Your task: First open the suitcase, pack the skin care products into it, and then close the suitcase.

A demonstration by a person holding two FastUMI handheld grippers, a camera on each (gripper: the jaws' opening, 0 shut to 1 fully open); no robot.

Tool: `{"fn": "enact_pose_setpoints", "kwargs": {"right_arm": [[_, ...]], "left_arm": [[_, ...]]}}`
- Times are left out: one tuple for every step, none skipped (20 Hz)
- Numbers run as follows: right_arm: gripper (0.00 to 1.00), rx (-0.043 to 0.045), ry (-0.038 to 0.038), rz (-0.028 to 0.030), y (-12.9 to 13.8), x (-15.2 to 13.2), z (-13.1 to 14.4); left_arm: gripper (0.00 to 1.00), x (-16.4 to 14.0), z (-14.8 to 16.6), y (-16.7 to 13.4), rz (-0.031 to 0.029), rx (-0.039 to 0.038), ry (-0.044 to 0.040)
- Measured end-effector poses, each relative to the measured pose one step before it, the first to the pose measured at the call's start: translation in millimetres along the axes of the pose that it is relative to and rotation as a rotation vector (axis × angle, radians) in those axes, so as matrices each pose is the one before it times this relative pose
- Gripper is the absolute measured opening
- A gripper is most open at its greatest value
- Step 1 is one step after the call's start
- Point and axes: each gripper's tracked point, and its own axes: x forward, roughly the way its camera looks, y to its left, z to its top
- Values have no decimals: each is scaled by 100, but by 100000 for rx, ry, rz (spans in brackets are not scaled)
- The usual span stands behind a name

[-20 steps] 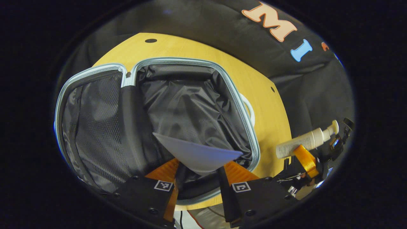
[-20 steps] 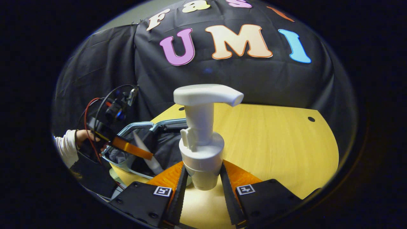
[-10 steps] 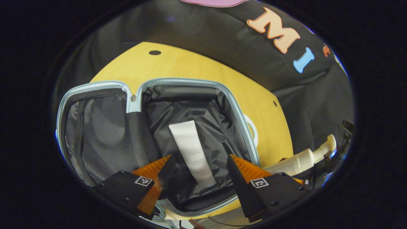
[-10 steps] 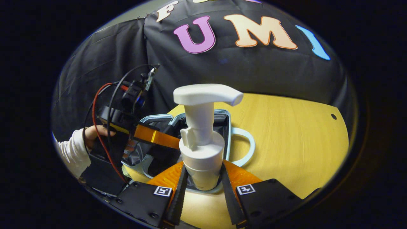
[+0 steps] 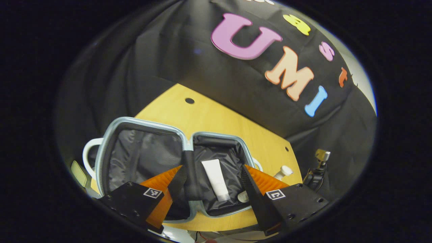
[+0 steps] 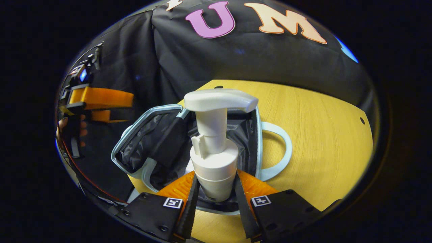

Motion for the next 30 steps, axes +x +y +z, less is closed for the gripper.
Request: {"fn": "enact_pose_setpoints", "kwargs": {"right_arm": [[57, -415, 924, -509, 60, 293, -324], [57, -342, 742, -764, -136, 257, -205], [59, -232, 448, -726, -186, 118, -78], [58, -49, 88, -721, -206, 122, -33], [59, 359, -928, -664, 34, -101, 145], [60, 369, -1702, -1007, -278, 96, 595], [56, 545, -1687, -147, -71, -460, 452], [60, 1003, -1738, 359, -52, -340, 551], [77, 910, -2479, 513, 6, -431, 540], [78, 543, -3366, 46, -170, -657, 967], [94, 213, -3275, 227, -207, -511, 732], [96, 204, -2972, 229, -250, -935, 815], [99, 57, -3211, -248, -347, -1158, 879], [94, -73, -3150, -498, -361, -1116, 917], [98, -38, -3464, -973, -513, -1203, 978], [98, 557, -2839, -988, -529, -1219, 953], [98, 534, -2919, -1182, -531, -1224, 882], [99, 82, -2628, -1862, -665, -1305, 954], [98, -774, -2494, -2392, -739, -1198, 814], [99, -1269, -1931, -2240, -817, -1025, 742], [98, -1670, -1510, -1999, -662, -1075, 540], [98, -1471, -1404, -1657, -647, -857, 604], [98, -878, -821, -1575, -541, -900, 339], [98, -286, -395, -1294, -496, -630, 283], [98, 19, -506, -1178, -307, -645, 266], [98, -101, -376, -753, -243, -520, 205], [98, -273, -125, -752, -205, -385, 41], [98, -768, 219, -804, -220, -214, 19], [98, -910, 213, -919, -233, -169, -159], [98, -535, 480, -447, -96, -46, -148]], "left_arm": [[95, -1153, 845, 876, 1428, -2404, -4201], [91, -982, 429, 923, 1758, -2277, -3617], [95, -977, 567, 1122, 2400, -1922, -3332], [95, -1014, 489, 1383, 2792, -1515, -2808], [95, -958, 511, 1333, 2744, -1134, -2111], [95, -596, 269, 1476, 2776, -1175, -1758], [95, -290, 177, 1482, 2788, -1505, -1273], [95, 147, -3, 1532, 2916, -1798, -1264], [95, 51, 182, 1555, 3085, -1726, -1875], [95, 308, 314, 1343, 2496, -1154, -1912], [95, 364, 347, 1462, 3229, -713, -1235], [95, -80, 298, 1410, 3039, 210, -588], [95, 369, 317, 1676, 2908, -16, -219], [95, 452, 229, 1440, 2070, -665, -134], [95, 610, 60, 1165, 1229, -988, 64], [95, 744, -41, 1244, 1439, -1019, 795], [95, 796, -184, 1026, 539, -758, 954], [95, 818, -200, 983, 898, -770, 1124], [95, 849, -125, 1105, 1584, -912, 1302], [89, 743, -235, 1108, 1019, -1246, 1844], [89, 759, -303, 667, 340, -1962, 2001], [95, 936, -450, 285, 312, -2027, 2155], [94, 719, -338, 409, 2, -2040, 1843], [94, 1023, -237, 931, 720, -1909, 1531], [92, 738, -383, 740, 374, -1903, 1553], [89, 591, -267, 583, 729, -1950, 1589], [87, 570, -248, 544, 326, -2078, 1691], [76, 458, -199, 289, 38, -1940, 1392], [70, 453, -149, 100, -1347, -1645, 1264], [57, 215, -246, -267, -2048, -1606, 1139]]}}
